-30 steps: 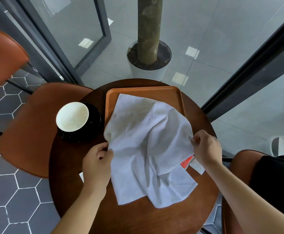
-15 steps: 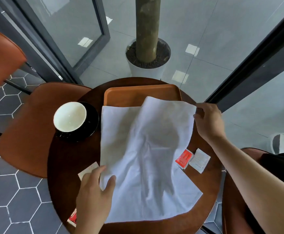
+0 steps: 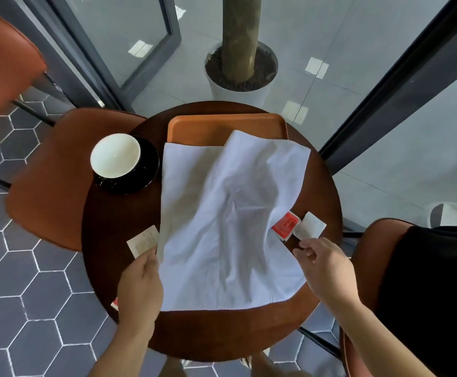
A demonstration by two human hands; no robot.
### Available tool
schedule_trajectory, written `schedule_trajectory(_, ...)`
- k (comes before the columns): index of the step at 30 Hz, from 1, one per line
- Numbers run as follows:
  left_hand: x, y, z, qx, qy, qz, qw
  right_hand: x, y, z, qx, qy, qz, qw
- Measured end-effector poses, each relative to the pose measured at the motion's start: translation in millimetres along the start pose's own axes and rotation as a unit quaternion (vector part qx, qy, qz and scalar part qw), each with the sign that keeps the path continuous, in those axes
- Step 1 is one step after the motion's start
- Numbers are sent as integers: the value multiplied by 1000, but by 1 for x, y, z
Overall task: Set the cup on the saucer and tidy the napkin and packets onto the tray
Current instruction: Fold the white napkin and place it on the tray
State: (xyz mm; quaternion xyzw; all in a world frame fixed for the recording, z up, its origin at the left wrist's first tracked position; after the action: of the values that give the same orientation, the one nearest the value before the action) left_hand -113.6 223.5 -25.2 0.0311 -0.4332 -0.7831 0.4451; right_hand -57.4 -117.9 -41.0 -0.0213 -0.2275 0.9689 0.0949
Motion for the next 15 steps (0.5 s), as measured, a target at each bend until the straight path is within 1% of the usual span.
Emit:
schedule_trajectory(3, 5, -11, 10, -41, -7, -6, 999, 16, 5, -5, 90, -54, 21, 994)
schedule_trajectory(4, 7, -14, 11, -65, -18, -11, 998, 20, 6, -6, 97, -60, 17, 993)
schedule_trajectory(6, 6, -21, 11, -99, -48, -9, 994, 26, 3, -6, 75, -60, 1, 995)
schedule_trajectory(8, 0, -25, 7, -103, -87, 0, 991, 27, -4, -3, 45, -59, -11, 997)
schedule_trajectory(10, -3, -25, 0, -88, -133, -6, 987, 25, -11, 10, -31, -29, -50, 998)
schedule_trajectory(12, -2, -23, -6, -74, -169, -16, 983, 25, -19, 34, -107, 26, -86, 990)
schedule_trajectory(14, -2, -21, -10, -50, -172, -22, 984, 31, -26, 64, -173, 101, -98, 975)
schedule_trajectory(15, -3, -19, -10, -40, -157, -23, 986, 34, -28, 79, -198, 142, -98, 965)
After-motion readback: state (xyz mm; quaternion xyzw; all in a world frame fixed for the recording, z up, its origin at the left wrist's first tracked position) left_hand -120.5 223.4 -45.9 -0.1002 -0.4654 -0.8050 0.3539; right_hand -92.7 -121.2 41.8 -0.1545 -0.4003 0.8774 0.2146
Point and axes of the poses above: each hand's wrist, its own x-axis away from the middle knuckle, its own z-axis out of the back of the hand, y = z × x, the point moved 4 cm from there along -x, towards the middle knuckle, and after that the axes turned 11 degrees about y, right-handed, at the moved point
